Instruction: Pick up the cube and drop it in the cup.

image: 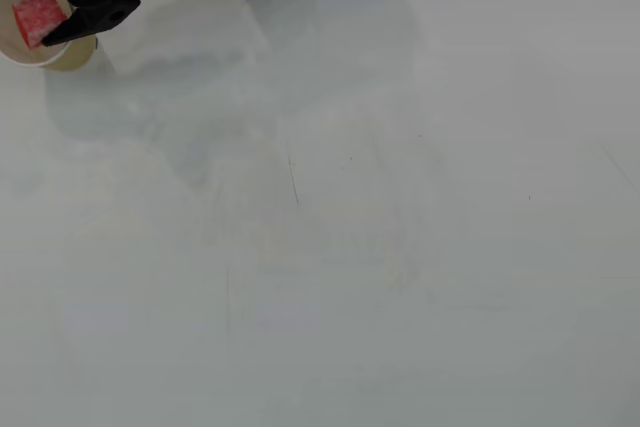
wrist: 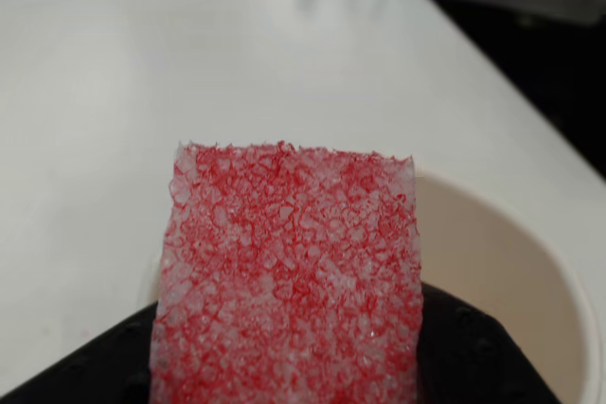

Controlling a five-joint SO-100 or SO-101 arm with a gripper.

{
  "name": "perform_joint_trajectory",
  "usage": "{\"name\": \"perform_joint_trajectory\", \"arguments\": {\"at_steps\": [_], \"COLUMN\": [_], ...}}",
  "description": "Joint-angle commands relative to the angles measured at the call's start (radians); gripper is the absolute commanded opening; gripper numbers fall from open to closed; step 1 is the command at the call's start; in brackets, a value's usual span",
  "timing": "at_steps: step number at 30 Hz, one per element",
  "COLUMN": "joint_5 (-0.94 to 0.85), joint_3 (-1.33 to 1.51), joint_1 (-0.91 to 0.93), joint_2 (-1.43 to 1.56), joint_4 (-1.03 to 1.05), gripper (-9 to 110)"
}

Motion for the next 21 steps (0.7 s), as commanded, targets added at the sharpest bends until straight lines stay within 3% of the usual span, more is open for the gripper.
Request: {"name": "perform_joint_trajectory", "arguments": {"at_steps": [1,21], "joint_5": [-0.006,-0.005], "joint_3": [-0.149,-0.227], "joint_1": [-0.005,-0.002], "joint_2": [0.006,-0.074], "joint_4": [-0.02,-0.038], "gripper": [2,2]}}
